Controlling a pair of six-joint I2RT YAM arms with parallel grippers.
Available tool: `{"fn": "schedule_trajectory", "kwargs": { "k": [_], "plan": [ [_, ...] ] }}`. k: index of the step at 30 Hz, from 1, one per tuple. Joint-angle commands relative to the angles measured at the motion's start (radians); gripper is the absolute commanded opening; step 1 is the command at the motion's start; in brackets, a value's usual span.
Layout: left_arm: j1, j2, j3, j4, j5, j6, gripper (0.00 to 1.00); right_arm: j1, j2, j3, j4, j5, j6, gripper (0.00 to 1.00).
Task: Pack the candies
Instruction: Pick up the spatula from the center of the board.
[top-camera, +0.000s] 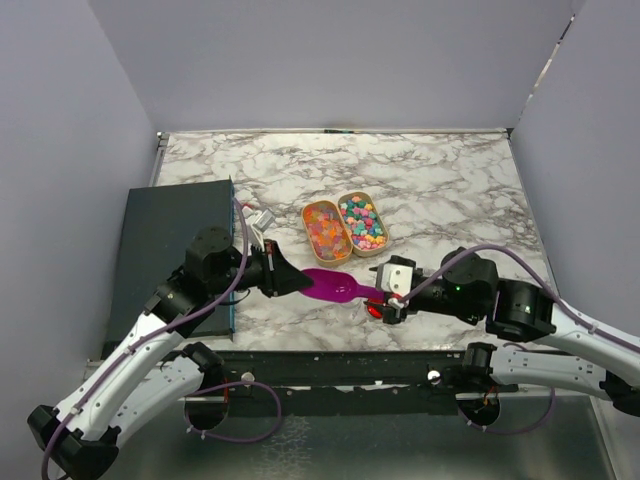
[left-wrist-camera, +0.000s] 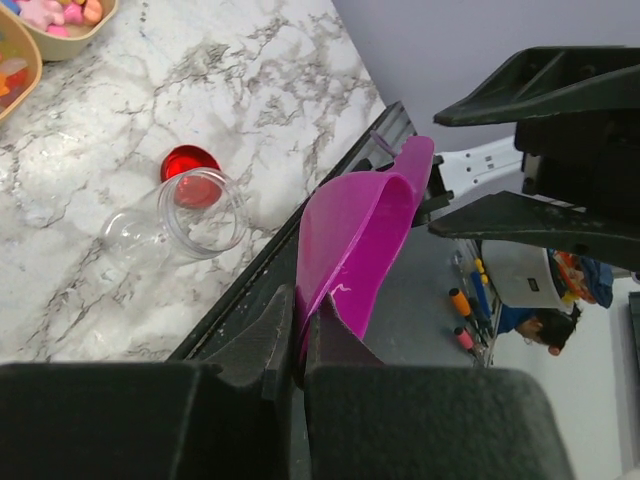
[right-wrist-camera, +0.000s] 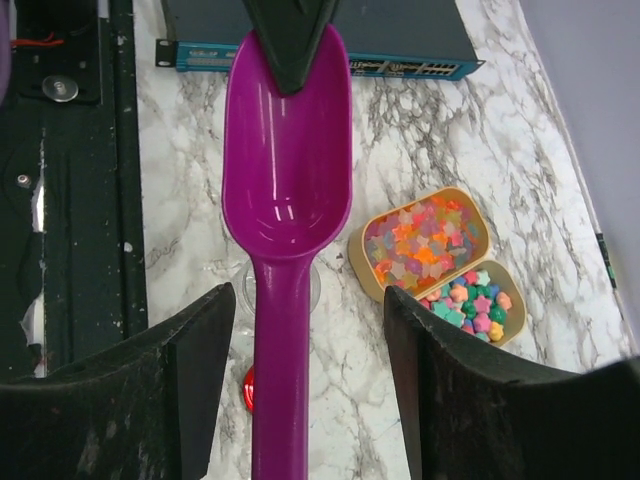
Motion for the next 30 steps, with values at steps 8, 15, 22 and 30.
{"fn": "schedule_trajectory", "kwargs": {
  "k": [8, 15, 22, 30],
  "plan": [
    [0.003, -0.035, -0.006, 0.127, 0.105, -0.110, 0.00, 0.008, -0.040, -0.057, 0.054, -0.084, 0.015, 0.63],
    [0.003, -0.035, -0.013, 0.155, 0.128, -0.143, 0.00, 0.008, -0.033, -0.073, 0.108, -0.092, 0.006, 0.58],
    [0.003, -0.033, -0.021, 0.168, 0.133, -0.158, 0.00, 0.008, -0.017, -0.072, 0.129, -0.104, 0.003, 0.50],
    [0.003, -0.025, -0.019, 0.183, 0.147, -0.173, 0.00, 0.008, -0.001, -0.069, 0.133, -0.112, 0.004, 0.39]
  ]
}}
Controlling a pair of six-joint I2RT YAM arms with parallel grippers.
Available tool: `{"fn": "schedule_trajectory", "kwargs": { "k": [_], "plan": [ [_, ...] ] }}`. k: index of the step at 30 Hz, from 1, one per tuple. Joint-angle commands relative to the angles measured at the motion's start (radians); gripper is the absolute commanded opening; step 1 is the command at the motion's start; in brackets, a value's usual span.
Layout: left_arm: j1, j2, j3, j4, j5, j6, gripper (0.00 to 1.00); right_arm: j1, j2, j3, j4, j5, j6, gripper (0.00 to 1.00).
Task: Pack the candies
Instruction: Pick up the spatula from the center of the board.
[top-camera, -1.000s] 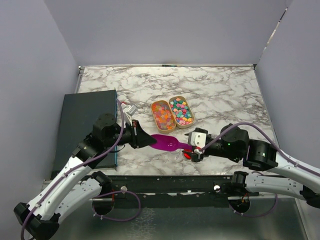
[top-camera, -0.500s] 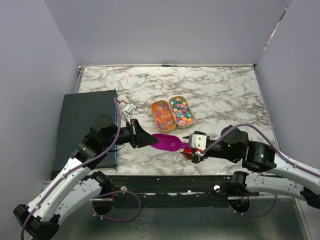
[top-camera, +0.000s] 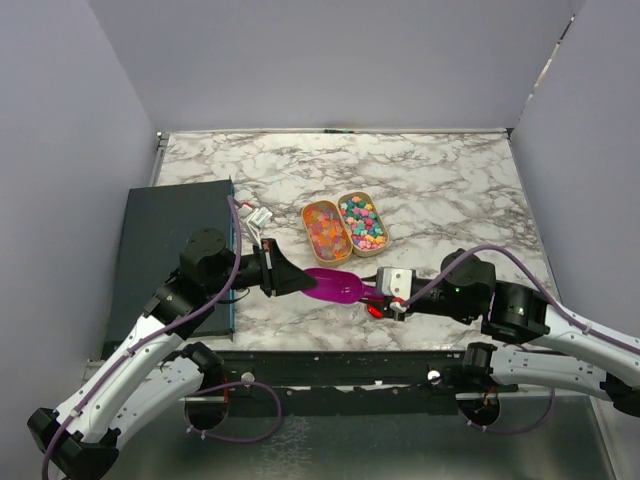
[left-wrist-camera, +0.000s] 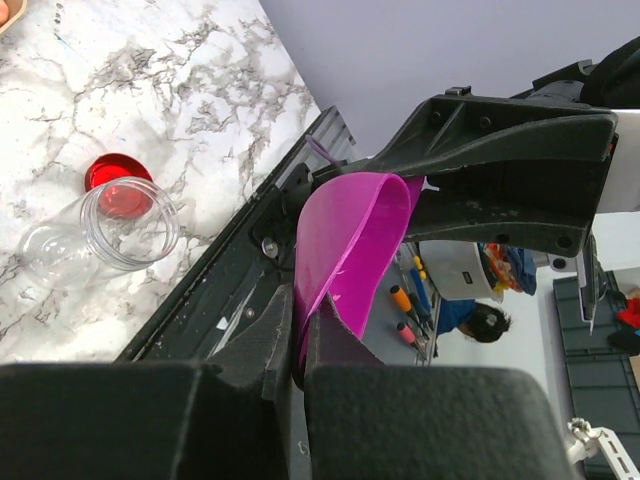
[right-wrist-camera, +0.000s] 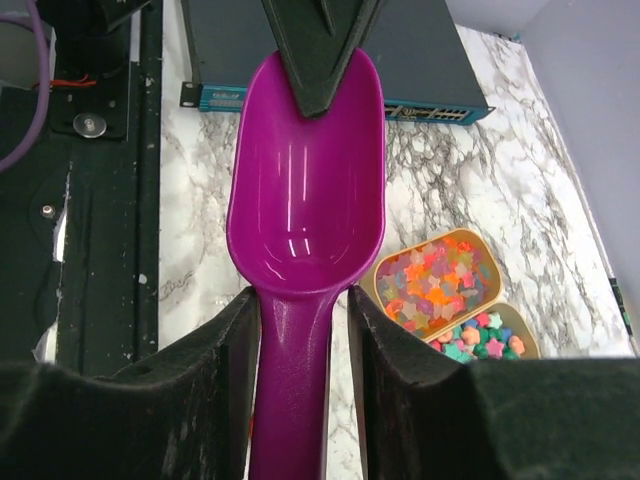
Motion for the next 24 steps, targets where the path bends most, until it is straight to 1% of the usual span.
{"fn": "schedule_trajectory", "kwargs": {
  "k": [1, 2, 4, 7, 8, 11, 15, 17, 19, 21, 24],
  "plan": [
    [0.003, -0.005, -0.004, 0.063, 0.054, -0.032, 0.00, 0.008, 0.016, -0.007, 0.016, -0.025, 0.001, 0.37],
    [0.003, -0.004, -0.003, 0.065, 0.057, -0.035, 0.00, 0.008, 0.019, -0.006, 0.015, -0.024, 0.000, 0.34],
    [0.003, -0.003, -0.002, 0.068, 0.059, -0.037, 0.00, 0.008, 0.021, -0.004, 0.013, -0.020, -0.001, 0.24],
    [0.003, 0.001, -0.003, 0.071, 0.059, -0.039, 0.00, 0.008, 0.020, -0.003, 0.017, -0.018, -0.004, 0.03],
    [0.003, 0.003, -0.005, 0.071, 0.058, -0.039, 0.00, 0.008, 0.018, -0.004, 0.021, -0.018, -0.005, 0.01],
    [0.003, 0.008, -0.004, 0.072, 0.044, -0.042, 0.00, 0.008, 0.002, -0.011, 0.038, -0.012, -0.002, 0.01],
    [0.003, 0.019, -0.013, 0.071, 0.032, -0.040, 0.15, 0.008, -0.022, -0.022, 0.061, -0.004, 0.011, 0.01],
    [0.003, 0.025, -0.018, 0.072, 0.023, -0.040, 0.28, 0.008, -0.031, -0.025, 0.063, -0.002, 0.017, 0.01],
    [0.003, 0.029, -0.019, 0.071, 0.011, -0.039, 0.37, 0.008, -0.029, -0.023, 0.051, 0.009, 0.022, 0.01],
    [0.003, 0.028, -0.017, 0.072, -0.011, -0.039, 0.42, 0.007, -0.024, -0.022, 0.039, 0.031, 0.030, 0.01],
    [0.003, 0.021, -0.012, 0.069, -0.050, -0.037, 0.55, 0.008, -0.024, -0.022, 0.041, 0.095, 0.063, 0.01]
  ]
}}
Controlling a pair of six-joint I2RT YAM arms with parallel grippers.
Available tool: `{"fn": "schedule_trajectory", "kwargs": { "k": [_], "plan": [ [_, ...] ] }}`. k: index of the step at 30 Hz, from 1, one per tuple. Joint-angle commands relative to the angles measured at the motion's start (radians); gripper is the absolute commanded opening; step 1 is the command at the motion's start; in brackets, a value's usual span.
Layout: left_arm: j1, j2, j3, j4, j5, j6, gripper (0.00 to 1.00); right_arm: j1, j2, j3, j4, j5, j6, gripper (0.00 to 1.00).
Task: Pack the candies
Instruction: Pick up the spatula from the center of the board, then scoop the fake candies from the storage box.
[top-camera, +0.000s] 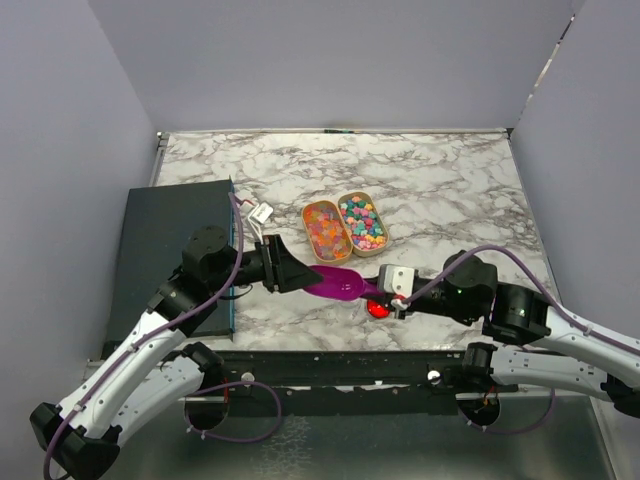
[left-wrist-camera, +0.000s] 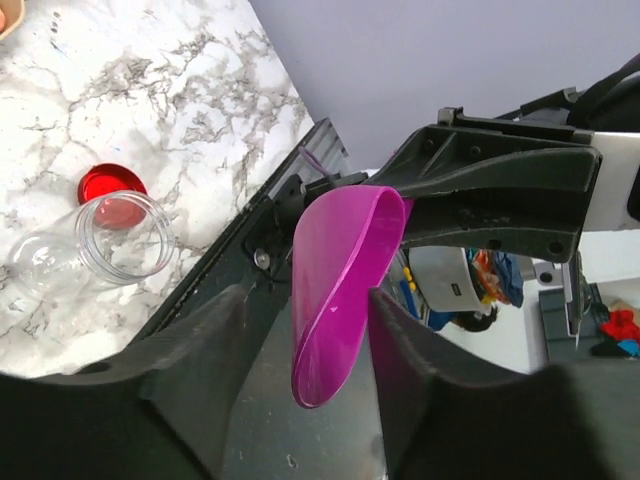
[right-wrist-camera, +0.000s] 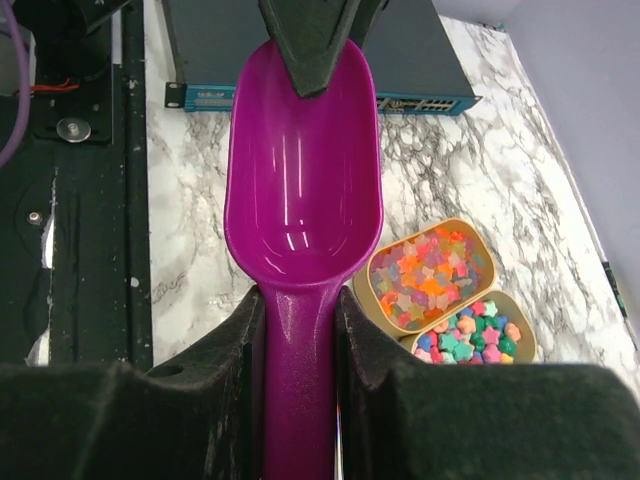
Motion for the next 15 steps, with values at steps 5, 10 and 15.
{"fn": "schedule_trajectory", "kwargs": {
  "k": [5, 10, 15],
  "plan": [
    [-0.005, -0.010, 0.033, -0.082, -0.163, 0.068, 0.69, 0.008, 0.023, 0.016, 0.002, 0.237, 0.117, 0.01],
    [-0.005, 0.008, 0.116, -0.227, -0.337, 0.185, 0.85, 0.007, 0.084, 0.063, -0.046, 0.355, 0.164, 0.01],
    [-0.005, -0.007, 0.168, -0.273, -0.477, 0.248, 0.93, 0.003, 0.147, 0.123, -0.115, 0.487, 0.232, 0.01]
  ]
}}
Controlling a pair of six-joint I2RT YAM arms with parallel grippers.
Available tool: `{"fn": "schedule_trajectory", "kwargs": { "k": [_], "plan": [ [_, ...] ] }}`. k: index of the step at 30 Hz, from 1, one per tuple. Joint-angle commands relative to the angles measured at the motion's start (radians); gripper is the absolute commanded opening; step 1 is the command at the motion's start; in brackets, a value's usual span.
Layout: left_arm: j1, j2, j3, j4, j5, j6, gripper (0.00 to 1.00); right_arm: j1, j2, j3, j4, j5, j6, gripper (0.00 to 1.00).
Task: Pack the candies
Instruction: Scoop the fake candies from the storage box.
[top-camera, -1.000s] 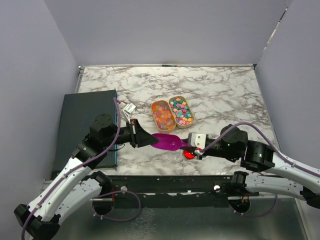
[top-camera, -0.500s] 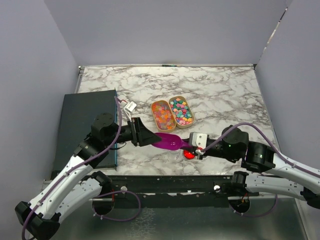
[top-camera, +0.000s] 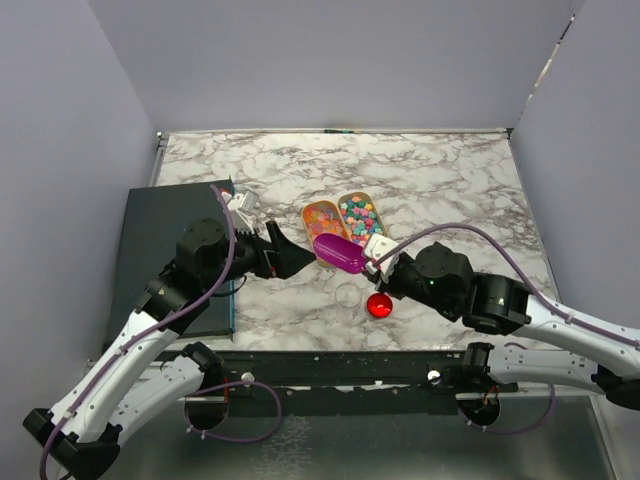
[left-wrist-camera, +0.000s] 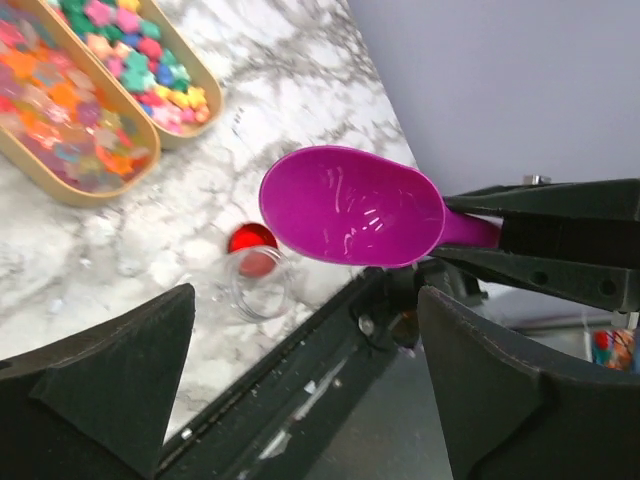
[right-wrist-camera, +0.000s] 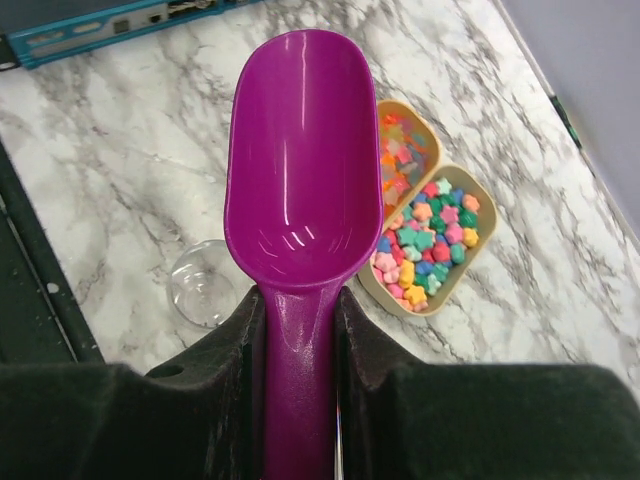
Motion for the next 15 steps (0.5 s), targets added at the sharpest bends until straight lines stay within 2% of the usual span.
{"fn": "schedule_trajectory", "kwargs": {
  "k": [1, 6, 15],
  "plan": [
    [-0.002, -0.017, 0.066, -0.081, -0.194, 0.110, 0.94, -0.003, 0.036, 0.077, -0.074, 0.172, 0.090, 0.01],
    [-0.002, -0.018, 0.078, -0.081, -0.272, 0.188, 0.99, -0.060, 0.108, 0.139, -0.142, 0.203, 0.155, 0.01],
    [-0.002, -0.031, 0.045, -0.070, -0.465, 0.319, 0.99, -0.244, 0.313, 0.321, -0.323, 0.114, 0.260, 0.01]
  ]
}}
